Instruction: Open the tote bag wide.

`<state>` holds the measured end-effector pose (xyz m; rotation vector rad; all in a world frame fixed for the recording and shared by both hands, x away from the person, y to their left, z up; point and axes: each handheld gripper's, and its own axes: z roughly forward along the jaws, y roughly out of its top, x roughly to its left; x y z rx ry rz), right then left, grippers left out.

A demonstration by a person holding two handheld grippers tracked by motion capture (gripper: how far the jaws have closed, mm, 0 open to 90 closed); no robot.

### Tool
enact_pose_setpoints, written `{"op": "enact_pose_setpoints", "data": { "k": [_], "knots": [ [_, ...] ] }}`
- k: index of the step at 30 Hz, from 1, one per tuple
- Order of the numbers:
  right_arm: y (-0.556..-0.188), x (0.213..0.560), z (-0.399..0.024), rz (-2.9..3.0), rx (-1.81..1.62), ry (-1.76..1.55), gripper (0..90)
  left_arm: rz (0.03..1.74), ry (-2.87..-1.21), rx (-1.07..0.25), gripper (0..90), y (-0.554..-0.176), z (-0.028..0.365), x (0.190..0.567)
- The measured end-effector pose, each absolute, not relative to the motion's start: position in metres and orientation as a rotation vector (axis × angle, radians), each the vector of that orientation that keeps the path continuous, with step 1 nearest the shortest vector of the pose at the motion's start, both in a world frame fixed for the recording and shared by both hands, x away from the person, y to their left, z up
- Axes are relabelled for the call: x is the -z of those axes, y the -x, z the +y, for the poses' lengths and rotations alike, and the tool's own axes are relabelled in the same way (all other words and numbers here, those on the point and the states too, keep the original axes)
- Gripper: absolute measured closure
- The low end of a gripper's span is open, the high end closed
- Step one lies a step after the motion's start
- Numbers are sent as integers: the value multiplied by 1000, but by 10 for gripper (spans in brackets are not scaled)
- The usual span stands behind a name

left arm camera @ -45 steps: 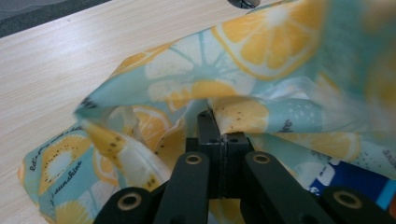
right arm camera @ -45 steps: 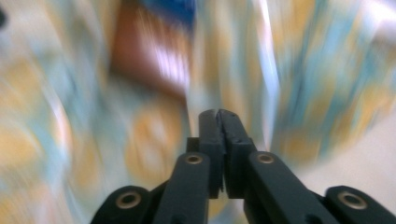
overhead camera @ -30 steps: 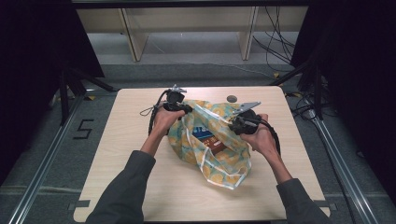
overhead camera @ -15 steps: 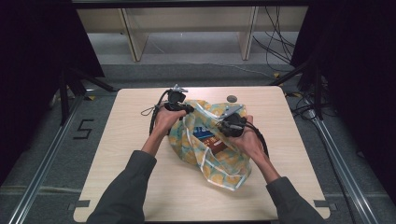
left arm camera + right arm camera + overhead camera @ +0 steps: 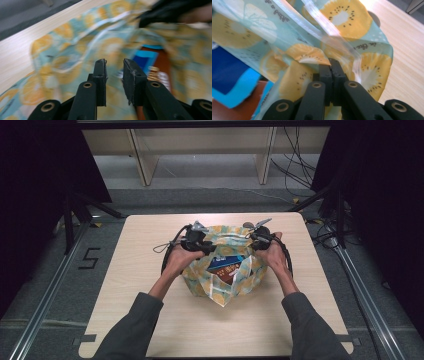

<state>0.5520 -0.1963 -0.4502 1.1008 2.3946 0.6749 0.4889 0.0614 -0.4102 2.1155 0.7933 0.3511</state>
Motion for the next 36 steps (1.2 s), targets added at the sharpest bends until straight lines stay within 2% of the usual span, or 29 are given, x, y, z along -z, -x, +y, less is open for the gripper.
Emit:
{"op": "enact_pose_setpoints", "data": {
  "k": [2, 4, 7, 11, 14, 17, 20, 22, 27, 30, 32, 36],
  "knots": [
    [-552, 451, -196, 2394, -665, -1149, 900, 703, -2194, -320, 721, -469, 51, 416],
    [-554, 453, -197, 2386, -667, -1122, 900, 694, -2252, -266, 756, -456, 53, 430],
    [-553, 451, -199, 2384, -659, -1115, 900, 699, -2286, -190, 831, -431, 71, 446],
    [-556, 451, -203, 2388, -648, -1119, 900, 699, -2272, -167, 886, -393, 97, 460],
    [-557, 451, -201, 2395, -651, -1172, 900, 708, -2276, -144, 889, -377, 106, 475],
    [-557, 451, -199, 2402, -647, -1163, 900, 653, -2382, -111, 885, -371, 110, 490],
    [-557, 451, -200, 2417, -659, -1182, 881, 670, -2315, -105, 864, -365, 109, 488],
    [-557, 449, -203, 2424, -693, -1200, 841, 708, -2201, -139, 859, -364, 106, 472],
    [-545, 429, -206, 2411, -886, -1225, 747, 680, -2088, -219, 847, -391, 105, 429],
    [-533, 410, -207, 2391, -958, -1213, 739, 722, -2038, -246, 838, -415, 100, 418],
    [-524, 398, -206, 2395, -999, -1208, 738, 764, -2008, -195, 837, -433, 94, 416],
    [-506, 391, -189, 2508, -1096, -1005, 807, 811, -2068, -248, 825, -463, 71, 420]
  ]
}}
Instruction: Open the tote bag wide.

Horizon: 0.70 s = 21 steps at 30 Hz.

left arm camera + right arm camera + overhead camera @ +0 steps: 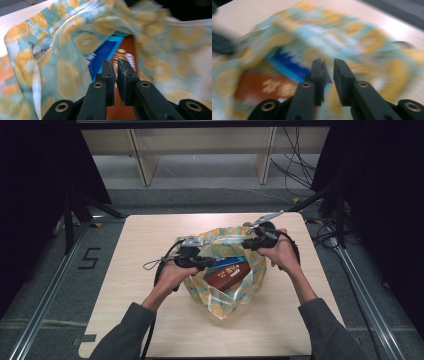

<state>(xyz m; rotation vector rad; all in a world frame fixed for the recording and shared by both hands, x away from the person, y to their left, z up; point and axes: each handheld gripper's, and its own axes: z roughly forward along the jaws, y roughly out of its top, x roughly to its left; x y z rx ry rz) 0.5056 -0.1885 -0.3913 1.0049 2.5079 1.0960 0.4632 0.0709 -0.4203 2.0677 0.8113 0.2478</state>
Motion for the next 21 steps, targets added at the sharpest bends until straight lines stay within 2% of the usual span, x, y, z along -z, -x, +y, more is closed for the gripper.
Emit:
{"op": "enact_pose_setpoints", "data": {
  "k": [5, 10, 15, 21],
  "knots": [
    [-470, 407, -172, 2721, -920, -924, 860, 871, -2179, -282, 819, -494, 54, 430],
    [-452, 426, -203, 2715, -793, -948, 867, 975, -2175, -284, 842, -511, 63, 440],
    [-450, 453, -242, 2669, -648, -1012, 886, 1066, -2162, -309, 864, -524, 80, 452],
    [-449, 473, -257, 2662, -608, -1047, 896, 1084, -2160, -323, 870, -524, 92, 455]
  ]
}}
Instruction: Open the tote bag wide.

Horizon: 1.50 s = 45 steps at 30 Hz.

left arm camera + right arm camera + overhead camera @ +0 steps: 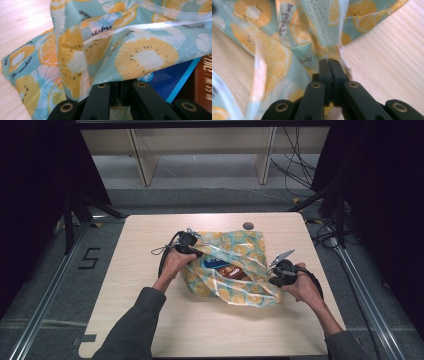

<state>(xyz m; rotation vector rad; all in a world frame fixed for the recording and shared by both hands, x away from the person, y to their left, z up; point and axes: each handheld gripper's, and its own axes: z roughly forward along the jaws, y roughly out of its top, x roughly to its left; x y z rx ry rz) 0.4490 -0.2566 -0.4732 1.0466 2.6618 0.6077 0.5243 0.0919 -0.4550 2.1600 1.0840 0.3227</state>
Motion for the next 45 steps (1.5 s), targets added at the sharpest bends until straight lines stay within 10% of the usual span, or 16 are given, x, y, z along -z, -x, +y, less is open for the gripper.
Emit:
{"op": "enact_pose_setpoints", "data": {
  "k": [11, 25, 33, 45],
  "knots": [
    [-441, 420, -216, 2611, -939, -859, 883, 812, -2211, -262, 841, -467, 66, 434],
    [-505, 441, -198, 2521, -724, -964, 900, 634, -2316, -105, 833, -379, 71, 471],
    [-547, 470, -223, 2466, -683, -1158, 900, 633, -2383, -69, 869, -366, 83, 501],
    [-528, 439, -233, 2474, -837, -1134, 882, 669, -2177, -197, 802, -393, 79, 442]
  ]
}}
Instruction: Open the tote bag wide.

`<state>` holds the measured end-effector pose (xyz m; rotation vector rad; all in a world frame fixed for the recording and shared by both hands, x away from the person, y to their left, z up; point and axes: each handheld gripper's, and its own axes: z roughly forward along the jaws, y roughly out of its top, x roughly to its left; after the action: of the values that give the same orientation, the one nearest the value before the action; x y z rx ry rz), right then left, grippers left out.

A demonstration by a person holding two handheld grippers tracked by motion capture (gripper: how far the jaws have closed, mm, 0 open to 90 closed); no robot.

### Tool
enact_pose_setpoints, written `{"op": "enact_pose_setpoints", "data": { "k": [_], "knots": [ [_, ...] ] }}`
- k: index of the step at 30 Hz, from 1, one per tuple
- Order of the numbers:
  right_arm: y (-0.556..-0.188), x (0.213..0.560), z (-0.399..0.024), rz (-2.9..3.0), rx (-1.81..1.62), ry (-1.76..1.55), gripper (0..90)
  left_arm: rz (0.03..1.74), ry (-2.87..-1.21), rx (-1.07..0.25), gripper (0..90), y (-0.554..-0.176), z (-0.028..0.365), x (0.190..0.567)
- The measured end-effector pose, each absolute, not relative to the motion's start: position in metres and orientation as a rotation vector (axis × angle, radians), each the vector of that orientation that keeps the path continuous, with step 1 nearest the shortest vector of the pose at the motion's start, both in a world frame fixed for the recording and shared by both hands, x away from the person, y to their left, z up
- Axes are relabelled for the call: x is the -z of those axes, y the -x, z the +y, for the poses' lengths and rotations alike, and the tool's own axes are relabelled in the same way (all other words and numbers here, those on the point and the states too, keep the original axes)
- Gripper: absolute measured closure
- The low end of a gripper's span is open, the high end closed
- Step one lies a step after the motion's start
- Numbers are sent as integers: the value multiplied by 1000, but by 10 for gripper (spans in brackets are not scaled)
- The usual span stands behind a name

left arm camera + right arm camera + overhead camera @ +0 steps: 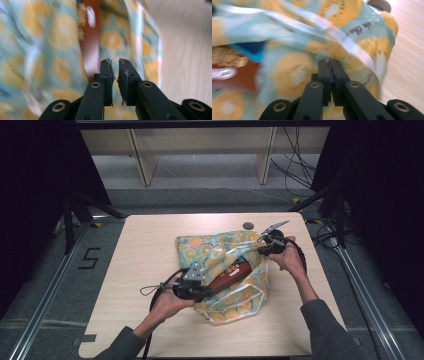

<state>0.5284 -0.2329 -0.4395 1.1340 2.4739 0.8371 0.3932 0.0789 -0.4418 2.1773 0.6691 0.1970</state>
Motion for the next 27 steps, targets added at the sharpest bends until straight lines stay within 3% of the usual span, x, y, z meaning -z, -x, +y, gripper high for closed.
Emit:
{"op": "enact_pose_setpoints", "data": {
  "k": [5, 12, 18, 27],
  "knots": [
    [-508, 420, -224, 2500, -923, -1098, 877, 720, -2149, -269, 798, -432, 66, 430],
    [-495, 433, -188, 2639, -951, -919, 877, 790, -2213, -346, 801, -473, 46, 440],
    [-508, 449, -192, 2576, -848, -998, 891, 960, -2225, -455, 813, -511, 70, 457],
    [-526, 457, -227, 2457, -999, -1165, 889, 1110, -2164, -476, 823, -528, 112, 462]
  ]
}}
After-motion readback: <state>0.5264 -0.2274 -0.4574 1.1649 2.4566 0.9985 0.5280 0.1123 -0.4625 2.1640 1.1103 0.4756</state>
